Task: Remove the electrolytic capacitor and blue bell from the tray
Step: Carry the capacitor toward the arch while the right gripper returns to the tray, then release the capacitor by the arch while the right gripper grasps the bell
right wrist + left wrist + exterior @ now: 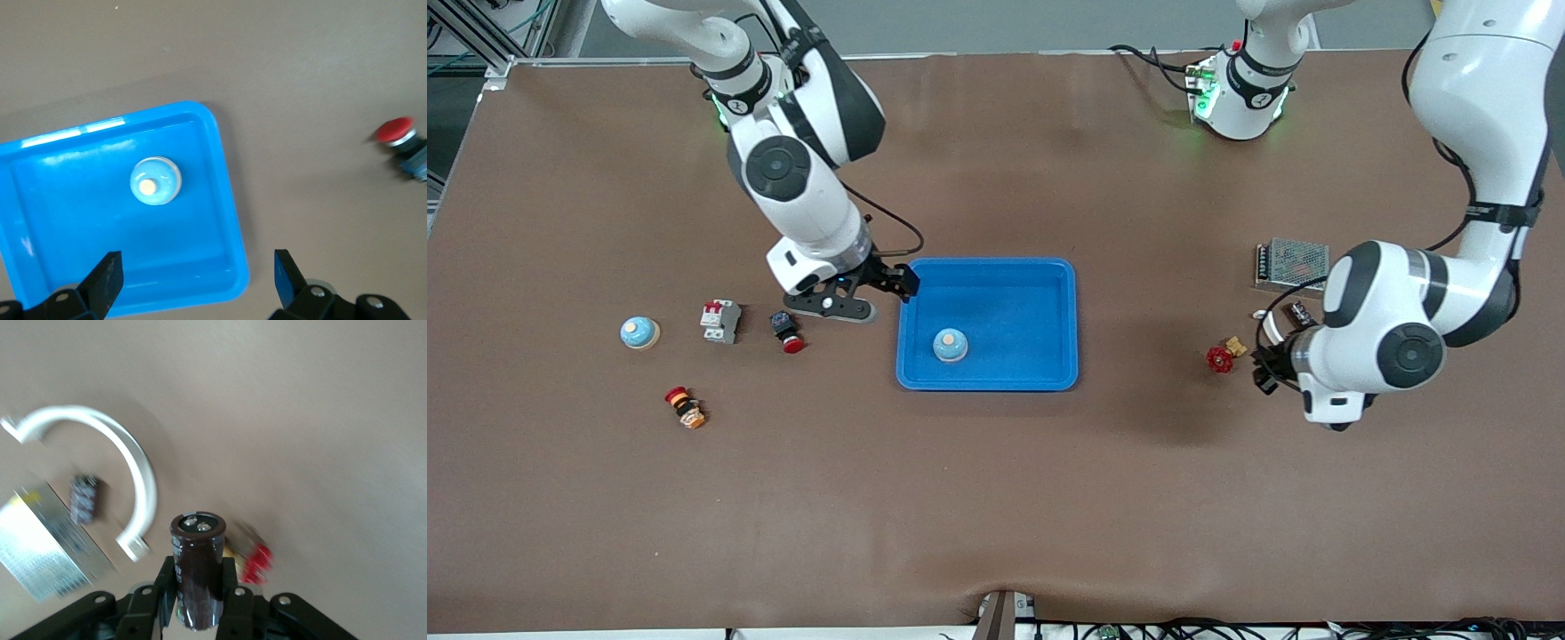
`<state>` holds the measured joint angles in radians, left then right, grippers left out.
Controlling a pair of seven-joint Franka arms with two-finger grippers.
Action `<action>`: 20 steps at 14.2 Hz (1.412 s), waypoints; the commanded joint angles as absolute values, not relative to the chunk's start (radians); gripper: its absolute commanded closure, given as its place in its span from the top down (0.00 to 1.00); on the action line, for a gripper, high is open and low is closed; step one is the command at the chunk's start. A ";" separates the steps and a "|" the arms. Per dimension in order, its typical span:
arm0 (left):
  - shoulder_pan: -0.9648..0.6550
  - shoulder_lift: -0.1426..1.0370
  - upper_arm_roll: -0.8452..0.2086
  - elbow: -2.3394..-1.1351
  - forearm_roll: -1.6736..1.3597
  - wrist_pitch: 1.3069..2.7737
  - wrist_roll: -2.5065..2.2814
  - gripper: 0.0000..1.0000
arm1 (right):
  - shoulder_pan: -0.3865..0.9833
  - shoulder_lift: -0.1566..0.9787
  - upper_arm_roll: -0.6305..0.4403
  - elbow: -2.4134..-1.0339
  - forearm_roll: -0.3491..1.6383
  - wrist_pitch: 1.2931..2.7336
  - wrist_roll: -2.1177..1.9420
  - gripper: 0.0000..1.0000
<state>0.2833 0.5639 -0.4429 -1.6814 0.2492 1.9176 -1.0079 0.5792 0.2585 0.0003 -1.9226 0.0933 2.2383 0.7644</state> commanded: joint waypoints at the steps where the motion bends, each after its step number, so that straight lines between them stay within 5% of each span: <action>1: 0.325 0.549 -0.459 -1.730 0.329 1.947 -0.966 0.00 | 0.615 0.300 -0.011 -1.911 0.092 2.308 0.885 1.00; 6: 0.374 0.587 -0.456 -1.767 0.440 2.069 -0.931 0.00 | 0.661 0.425 -0.012 -1.892 0.089 2.474 1.026 1.00; 20: 0.431 0.650 -0.449 -1.824 0.555 2.220 -0.853 0.00 | 0.657 0.657 -0.018 -1.700 0.003 2.476 1.025 1.00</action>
